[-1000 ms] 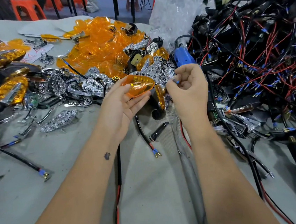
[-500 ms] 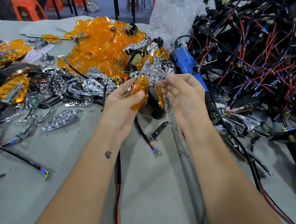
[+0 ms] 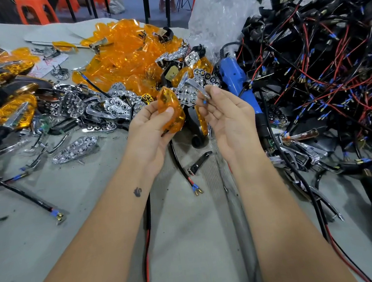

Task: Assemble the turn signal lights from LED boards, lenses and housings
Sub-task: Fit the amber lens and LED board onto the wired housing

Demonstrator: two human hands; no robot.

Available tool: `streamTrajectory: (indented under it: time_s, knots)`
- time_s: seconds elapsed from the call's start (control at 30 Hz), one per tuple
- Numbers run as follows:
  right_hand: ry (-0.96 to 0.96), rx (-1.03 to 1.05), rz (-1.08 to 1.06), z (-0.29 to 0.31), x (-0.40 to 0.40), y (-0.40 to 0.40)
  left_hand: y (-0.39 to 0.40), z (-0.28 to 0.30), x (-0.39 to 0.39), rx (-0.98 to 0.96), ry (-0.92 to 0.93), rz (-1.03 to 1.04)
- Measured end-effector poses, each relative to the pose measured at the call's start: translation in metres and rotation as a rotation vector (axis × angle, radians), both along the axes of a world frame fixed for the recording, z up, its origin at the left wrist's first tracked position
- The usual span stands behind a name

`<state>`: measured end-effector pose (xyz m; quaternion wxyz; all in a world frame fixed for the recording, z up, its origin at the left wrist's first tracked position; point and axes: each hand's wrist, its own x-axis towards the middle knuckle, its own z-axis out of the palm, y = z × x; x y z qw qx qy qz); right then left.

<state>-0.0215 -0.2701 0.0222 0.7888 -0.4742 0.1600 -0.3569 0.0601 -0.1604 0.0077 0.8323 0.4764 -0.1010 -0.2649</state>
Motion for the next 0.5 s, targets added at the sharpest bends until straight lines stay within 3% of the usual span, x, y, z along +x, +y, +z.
streamTrajectory:
  time_s: [0.33, 0.5]
  knots:
    - [0.027, -0.075, 0.053, -0.002, 0.0041, -0.0041, 0.0006, 0.0011, -0.0042, -0.009, -0.037, 0.009]
    - [0.071, -0.232, 0.044, -0.0014, 0.0022, -0.0024, -0.0006, -0.0014, -0.0036, 0.014, -0.065, 0.043]
